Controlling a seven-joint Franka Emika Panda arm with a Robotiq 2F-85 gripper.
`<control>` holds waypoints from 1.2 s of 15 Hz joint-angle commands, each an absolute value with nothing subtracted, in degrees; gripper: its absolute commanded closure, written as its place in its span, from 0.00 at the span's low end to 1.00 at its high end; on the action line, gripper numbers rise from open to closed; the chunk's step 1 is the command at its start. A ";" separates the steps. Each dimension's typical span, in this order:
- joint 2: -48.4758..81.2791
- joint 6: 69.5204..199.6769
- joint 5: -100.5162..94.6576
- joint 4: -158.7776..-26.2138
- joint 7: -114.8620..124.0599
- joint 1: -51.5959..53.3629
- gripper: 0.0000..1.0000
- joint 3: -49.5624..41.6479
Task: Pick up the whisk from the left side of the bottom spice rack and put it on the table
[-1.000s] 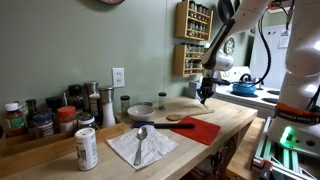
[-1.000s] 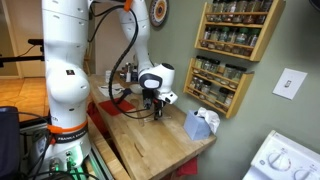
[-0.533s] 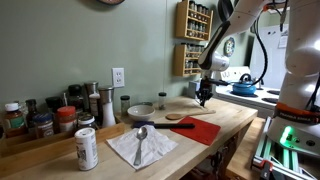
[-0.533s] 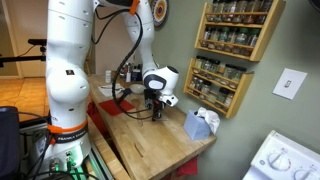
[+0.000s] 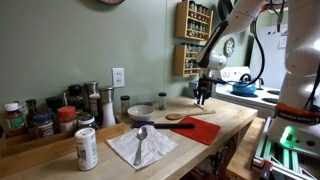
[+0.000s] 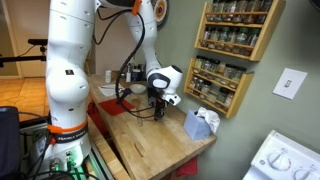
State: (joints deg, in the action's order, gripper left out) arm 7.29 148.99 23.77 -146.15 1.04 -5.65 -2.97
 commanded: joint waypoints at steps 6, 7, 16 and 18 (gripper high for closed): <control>-8.41 142.82 26.50 -150.19 9.68 -4.28 0.00 -2.63; -10.44 141.91 25.05 -150.57 12.26 -3.94 0.00 -2.35; -20.84 125.57 14.52 -149.79 19.56 -3.07 0.00 1.44; -22.38 124.43 14.39 -149.90 19.54 -3.11 0.00 1.50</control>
State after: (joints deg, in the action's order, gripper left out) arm -22.37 124.52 14.50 -149.95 19.47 -3.30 1.71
